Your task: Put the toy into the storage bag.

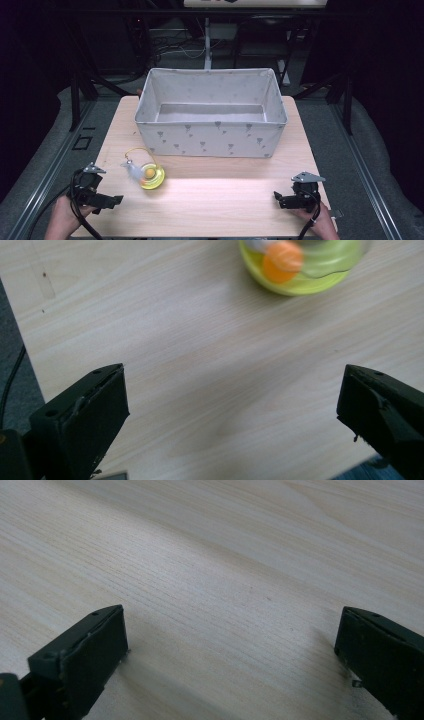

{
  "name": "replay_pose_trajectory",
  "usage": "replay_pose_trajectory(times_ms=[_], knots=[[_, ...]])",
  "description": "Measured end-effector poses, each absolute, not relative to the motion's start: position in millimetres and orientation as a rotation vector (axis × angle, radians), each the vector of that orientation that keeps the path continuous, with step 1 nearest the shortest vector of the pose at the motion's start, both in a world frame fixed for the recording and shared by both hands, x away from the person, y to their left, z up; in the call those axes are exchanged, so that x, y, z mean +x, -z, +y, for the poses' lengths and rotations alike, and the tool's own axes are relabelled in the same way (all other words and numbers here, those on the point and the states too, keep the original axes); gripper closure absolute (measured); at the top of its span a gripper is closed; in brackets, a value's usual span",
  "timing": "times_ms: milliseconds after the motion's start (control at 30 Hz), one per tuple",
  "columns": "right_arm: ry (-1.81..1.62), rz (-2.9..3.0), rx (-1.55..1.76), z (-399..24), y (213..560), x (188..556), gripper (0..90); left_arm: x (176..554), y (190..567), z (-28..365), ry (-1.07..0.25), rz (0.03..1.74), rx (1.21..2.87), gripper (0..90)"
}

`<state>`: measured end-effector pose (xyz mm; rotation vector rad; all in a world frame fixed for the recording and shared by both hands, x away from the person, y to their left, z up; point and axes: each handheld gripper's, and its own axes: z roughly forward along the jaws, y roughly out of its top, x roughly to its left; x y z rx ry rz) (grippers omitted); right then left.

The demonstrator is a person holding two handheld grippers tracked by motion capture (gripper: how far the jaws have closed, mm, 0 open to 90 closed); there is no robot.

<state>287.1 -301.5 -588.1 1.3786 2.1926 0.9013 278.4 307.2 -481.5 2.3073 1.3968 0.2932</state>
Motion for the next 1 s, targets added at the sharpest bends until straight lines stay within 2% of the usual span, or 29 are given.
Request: replay_pose_trajectory(times_ms=[367,1000], knots=[[-0.901,2.193,1.378,-301.6,588.1,287.1,0.0,285.6,423.6,284.9,-0.335,1.226,2.408,0.1],[-0.902,2.194,1.377,-301.6,588.1,287.2,0.0,319.1,383.6,252.8,-0.375,1.067,2.472,0.1]])
